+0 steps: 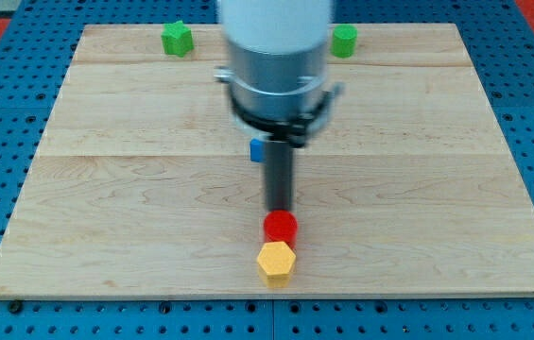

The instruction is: Place the red circle diagonally to triangle

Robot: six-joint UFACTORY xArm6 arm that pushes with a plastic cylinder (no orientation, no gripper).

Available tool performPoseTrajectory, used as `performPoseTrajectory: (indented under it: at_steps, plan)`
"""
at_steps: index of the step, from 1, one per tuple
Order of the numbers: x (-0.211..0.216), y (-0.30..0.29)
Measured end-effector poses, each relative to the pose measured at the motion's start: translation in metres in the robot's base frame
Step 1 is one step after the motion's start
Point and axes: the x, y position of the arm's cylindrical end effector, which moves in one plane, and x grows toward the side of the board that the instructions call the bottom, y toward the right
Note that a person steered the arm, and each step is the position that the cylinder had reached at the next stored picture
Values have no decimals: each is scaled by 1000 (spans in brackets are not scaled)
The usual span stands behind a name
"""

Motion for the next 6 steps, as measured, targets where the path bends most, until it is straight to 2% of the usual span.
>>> performPoseTrajectory:
  at_steps: [1,2,3,5,6]
  plan:
    - [9,55]
    - [66,19]
    - [26,-15]
    - [-57,-180]
    - [-18,-179]
